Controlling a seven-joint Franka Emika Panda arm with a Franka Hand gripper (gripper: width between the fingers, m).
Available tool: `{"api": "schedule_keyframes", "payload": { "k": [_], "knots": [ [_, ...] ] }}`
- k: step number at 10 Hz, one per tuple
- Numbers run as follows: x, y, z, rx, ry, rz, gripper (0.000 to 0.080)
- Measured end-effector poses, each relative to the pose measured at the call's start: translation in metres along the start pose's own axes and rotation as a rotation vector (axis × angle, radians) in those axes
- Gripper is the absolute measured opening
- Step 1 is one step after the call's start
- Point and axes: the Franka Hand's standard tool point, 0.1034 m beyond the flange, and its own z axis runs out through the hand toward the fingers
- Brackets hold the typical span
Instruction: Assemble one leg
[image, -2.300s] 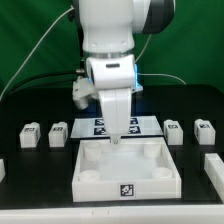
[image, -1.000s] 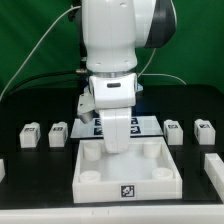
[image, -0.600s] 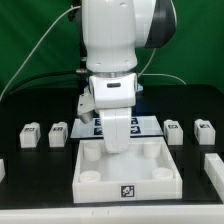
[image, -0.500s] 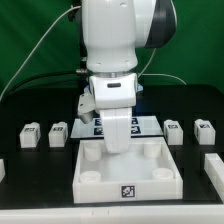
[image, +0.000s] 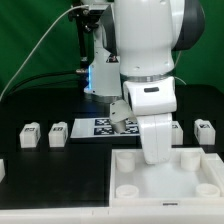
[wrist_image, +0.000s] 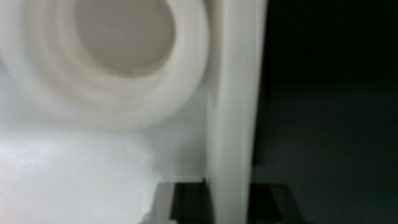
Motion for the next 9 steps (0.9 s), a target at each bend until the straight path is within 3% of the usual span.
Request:
{"api": "schedule_keyframes", "payload": {
  "k": [4,6,7,8,9],
  "knots": [
    [0.0081,0.0073,0.0043,-0.032,0.015,-0.010,0.0059],
    [0.0075,0.0073,0.0044,-0.031,0.015,-0.009,0.0062],
    [0.0071,0.0073,0.0044,-0.031,0.014,-0.008,0.0234],
    [0.0069,0.0074,0.0044,-0.031,0.014,-0.008,0.0234],
    [0.0068,0.0075,0.0042,-0.032,0.014,-0.008,0.0489]
  ]
}}
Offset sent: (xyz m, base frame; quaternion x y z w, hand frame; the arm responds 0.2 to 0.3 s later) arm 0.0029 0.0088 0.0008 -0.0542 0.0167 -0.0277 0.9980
